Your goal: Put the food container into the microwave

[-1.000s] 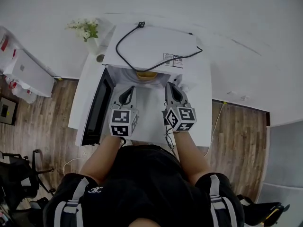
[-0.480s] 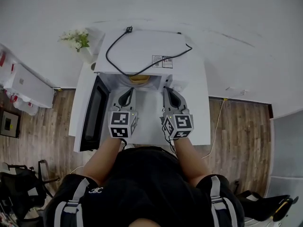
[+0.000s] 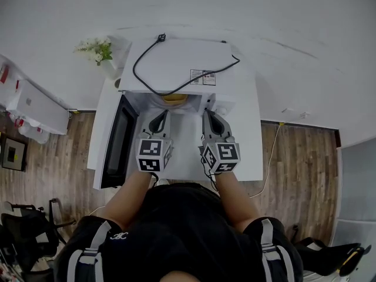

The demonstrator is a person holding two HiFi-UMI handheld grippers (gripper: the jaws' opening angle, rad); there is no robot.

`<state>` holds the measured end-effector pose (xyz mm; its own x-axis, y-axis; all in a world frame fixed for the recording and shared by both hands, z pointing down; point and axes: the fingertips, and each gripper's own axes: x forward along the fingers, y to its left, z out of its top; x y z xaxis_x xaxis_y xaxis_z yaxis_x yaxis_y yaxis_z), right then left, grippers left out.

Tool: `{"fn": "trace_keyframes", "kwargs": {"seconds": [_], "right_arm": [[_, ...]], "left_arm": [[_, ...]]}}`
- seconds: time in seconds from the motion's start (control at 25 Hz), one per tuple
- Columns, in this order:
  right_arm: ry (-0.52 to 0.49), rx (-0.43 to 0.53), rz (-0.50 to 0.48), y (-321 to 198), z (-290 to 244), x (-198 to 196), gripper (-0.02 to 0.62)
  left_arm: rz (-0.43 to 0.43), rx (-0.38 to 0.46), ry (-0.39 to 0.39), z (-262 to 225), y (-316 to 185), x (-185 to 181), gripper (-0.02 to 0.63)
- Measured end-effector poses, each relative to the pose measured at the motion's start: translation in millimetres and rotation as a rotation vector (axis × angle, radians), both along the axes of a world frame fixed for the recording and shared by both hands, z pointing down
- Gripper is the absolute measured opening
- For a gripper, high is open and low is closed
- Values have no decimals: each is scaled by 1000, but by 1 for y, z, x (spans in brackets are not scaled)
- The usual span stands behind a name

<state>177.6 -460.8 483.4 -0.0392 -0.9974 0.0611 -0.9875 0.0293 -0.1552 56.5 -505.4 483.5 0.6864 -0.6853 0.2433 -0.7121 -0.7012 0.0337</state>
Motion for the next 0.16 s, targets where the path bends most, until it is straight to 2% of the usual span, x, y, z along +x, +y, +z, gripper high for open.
{"fn": "trace_keyframes", "kwargs": {"seconds": [0.16], "right_arm": [[-2, 1, -6, -2, 1, -4, 3]], "left_arm": [[-1, 1, -2, 1, -2, -3, 12]]}}
